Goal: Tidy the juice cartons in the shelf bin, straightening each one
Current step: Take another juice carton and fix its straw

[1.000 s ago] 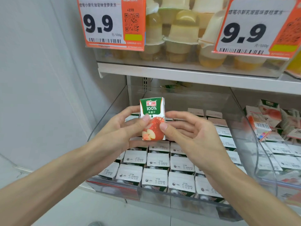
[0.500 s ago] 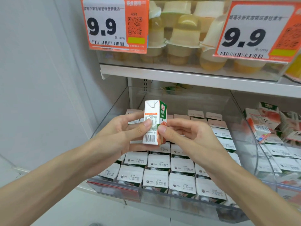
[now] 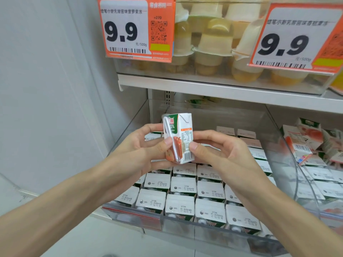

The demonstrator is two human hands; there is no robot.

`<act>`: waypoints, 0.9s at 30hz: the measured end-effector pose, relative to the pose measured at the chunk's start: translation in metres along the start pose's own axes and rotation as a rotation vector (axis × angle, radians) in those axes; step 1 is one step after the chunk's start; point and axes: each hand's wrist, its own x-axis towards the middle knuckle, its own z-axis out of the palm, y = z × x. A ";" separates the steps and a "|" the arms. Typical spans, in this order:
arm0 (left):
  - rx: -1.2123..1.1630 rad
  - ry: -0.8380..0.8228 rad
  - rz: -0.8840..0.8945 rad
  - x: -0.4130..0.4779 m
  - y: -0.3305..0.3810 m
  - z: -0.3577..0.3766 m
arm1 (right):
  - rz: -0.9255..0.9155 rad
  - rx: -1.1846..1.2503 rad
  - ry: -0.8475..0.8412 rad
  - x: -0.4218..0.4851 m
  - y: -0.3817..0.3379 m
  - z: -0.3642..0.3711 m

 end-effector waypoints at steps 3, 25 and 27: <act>0.057 0.019 -0.003 0.001 -0.002 -0.002 | -0.011 -0.032 0.021 0.002 0.001 -0.001; 0.197 -0.133 -0.012 -0.001 -0.003 0.000 | 0.023 -0.006 0.059 0.004 0.003 -0.001; 0.163 -0.132 -0.033 -0.001 -0.001 0.002 | 0.042 0.003 0.051 0.005 0.005 0.000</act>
